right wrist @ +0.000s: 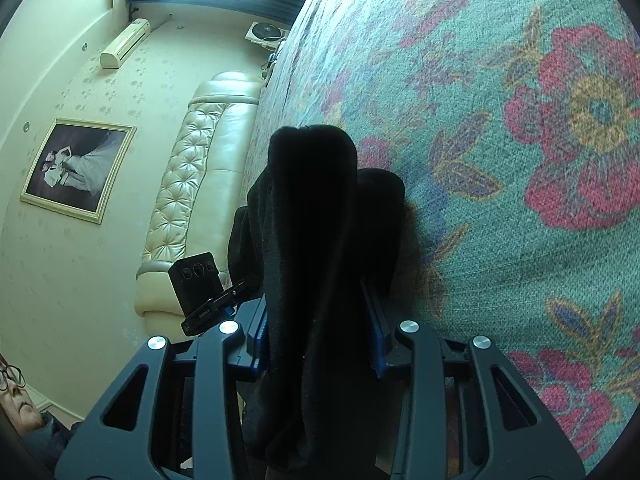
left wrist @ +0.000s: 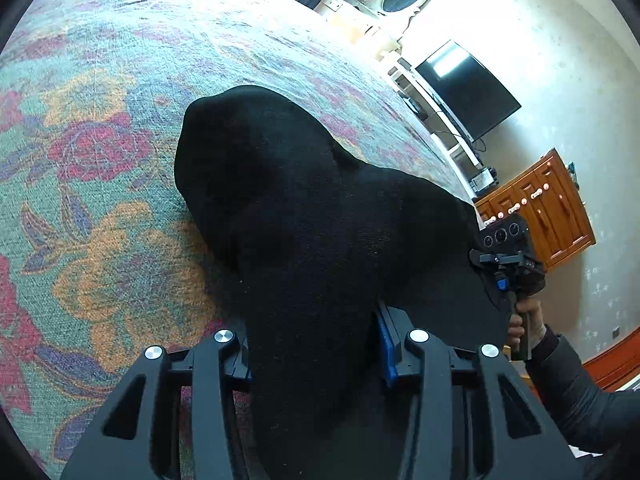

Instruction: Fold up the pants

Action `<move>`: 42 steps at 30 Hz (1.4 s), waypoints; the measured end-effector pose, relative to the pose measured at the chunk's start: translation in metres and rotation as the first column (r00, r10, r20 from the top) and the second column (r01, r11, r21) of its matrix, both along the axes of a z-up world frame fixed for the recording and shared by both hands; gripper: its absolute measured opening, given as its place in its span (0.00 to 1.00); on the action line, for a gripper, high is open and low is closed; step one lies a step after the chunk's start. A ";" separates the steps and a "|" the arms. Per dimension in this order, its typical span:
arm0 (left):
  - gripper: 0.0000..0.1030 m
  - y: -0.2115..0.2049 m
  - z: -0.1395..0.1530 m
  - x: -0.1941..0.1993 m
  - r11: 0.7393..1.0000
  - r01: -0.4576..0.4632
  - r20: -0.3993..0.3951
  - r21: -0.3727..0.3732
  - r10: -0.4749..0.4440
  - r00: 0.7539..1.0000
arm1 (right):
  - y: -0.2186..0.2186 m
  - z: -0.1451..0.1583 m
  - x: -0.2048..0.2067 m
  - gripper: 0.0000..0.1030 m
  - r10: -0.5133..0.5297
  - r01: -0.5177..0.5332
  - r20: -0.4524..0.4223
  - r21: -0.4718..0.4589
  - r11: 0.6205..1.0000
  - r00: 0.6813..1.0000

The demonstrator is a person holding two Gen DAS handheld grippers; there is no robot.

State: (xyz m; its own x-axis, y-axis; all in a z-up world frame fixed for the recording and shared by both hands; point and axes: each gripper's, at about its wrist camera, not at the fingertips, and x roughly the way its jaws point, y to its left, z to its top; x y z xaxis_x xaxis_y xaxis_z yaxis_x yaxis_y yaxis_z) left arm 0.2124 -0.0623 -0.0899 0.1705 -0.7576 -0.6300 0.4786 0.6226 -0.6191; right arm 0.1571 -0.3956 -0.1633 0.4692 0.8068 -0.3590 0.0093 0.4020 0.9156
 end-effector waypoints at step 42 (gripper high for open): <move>0.43 0.141 0.007 0.045 0.958 -0.284 0.031 -0.034 0.285 0.958 | 0.122 0.002 0.154 0.39 0.139 -0.140 0.022 0.039 0.989 0.990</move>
